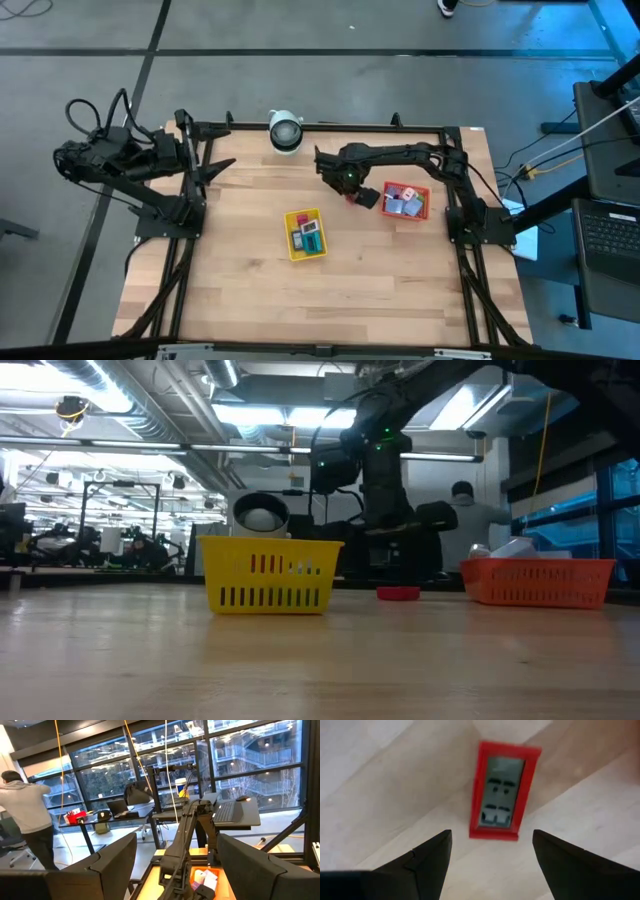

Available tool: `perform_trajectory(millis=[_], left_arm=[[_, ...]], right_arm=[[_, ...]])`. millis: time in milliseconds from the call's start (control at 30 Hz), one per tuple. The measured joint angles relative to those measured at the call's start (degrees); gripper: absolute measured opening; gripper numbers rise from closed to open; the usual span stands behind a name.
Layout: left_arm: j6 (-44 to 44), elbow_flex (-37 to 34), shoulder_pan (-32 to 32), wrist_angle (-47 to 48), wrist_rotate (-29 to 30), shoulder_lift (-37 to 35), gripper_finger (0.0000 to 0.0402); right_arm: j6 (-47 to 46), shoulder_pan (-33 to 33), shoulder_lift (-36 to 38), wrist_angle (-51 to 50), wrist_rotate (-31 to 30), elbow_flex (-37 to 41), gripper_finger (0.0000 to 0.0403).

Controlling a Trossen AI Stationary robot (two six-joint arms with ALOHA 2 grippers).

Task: Pick & Place Office items
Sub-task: Put the red digital clock into the yellow basket

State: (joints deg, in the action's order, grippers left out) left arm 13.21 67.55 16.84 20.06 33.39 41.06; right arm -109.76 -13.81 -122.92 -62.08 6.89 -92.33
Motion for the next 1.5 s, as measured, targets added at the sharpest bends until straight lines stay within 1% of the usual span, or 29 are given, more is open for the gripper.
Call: perform_trajectory(millis=[133,267,500,567,700,900,1067,1367,1500], left_arm=[[0.0,0.0,0.0,0.0,0.06,0.02,0.0274],[0.0,0.0,0.0,0.01,0.06,0.07,0.0274],[0.0,0.0,0.0,-0.05,0.06,0.07,0.0274],[0.0,0.0,0.0,-0.17,0.12,0.07,0.0274],[0.02,0.0,0.0,-1.17,0.18,0.1,0.0274],[0.01,0.0,0.0,-2.36,0.35,0.4,0.0274],[0.0,0.0,0.0,-2.36,0.71,0.65,0.0274],[0.02,0.0,0.0,-3.51,0.69,1.94,0.0274],[0.0,0.0,0.0,-3.61,0.69,1.96,0.0274]], right_arm=[[-3.66,0.7,2.39,4.57,-0.82,3.8,0.0284],[-4.12,0.64,3.86,6.97,-1.13,8.63,0.0284],[-7.96,0.38,7.65,18.9,-0.91,17.96,0.0284],[-7.6,-0.03,7.81,19.7,-0.88,18.65,0.0284],[-3.6,-0.98,7.81,20.31,-0.64,19.34,0.0284],[-3.16,-1.5,7.77,20.2,-1.26,19.47,0.0279],[-3.34,-1.58,7.77,19.82,-1.72,19.53,0.0247],[-3.33,-1.68,7.77,19.8,-1.89,19.4,0.0157],[-0.45,-0.54,7.46,19.55,-3.33,17.58,0.0153]])
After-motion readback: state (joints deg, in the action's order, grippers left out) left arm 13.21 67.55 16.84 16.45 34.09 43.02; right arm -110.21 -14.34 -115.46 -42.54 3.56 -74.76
